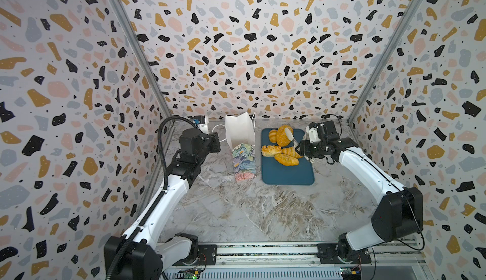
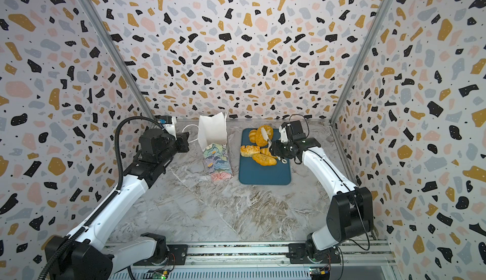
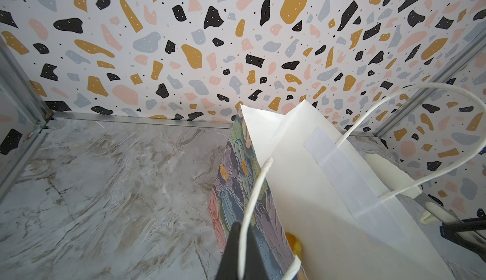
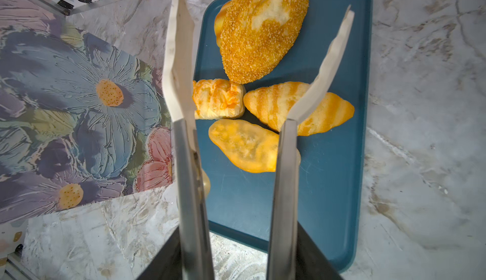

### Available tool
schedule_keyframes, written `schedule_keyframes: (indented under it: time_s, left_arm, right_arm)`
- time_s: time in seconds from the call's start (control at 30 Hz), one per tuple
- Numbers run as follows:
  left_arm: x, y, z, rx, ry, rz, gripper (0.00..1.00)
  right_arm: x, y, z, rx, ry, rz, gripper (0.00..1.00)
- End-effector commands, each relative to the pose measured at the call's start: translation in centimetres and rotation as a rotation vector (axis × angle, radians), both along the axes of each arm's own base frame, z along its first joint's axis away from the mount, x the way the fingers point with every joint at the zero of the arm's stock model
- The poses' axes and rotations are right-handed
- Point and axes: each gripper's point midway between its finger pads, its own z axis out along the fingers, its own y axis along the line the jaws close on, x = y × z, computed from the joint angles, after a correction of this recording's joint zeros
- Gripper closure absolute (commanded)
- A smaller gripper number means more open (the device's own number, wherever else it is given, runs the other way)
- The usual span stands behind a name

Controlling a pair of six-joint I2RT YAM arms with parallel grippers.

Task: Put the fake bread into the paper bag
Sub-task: 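Lower the open tongs around the sugar-crusted oval bun with the right gripper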

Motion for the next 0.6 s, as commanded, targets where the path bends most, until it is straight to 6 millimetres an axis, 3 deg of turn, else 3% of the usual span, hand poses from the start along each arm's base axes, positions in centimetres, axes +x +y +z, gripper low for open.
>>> schedule_keyframes:
  time_s: [0.0,0.57]
  left_arm:
    - [-0.2,-0.1,1.3,-0.003,-0.034,-0.004,1.0]
    - [-0.4,-0.1,1.6,-0.002,-0.041,-0.006,1.0]
  right_arm:
    - [0.6,0.3,1.5,0.011,-0.017,0.019,0.44]
    - [3.6,0.4,-1.4,-0.002,0.06,0.019,0.4]
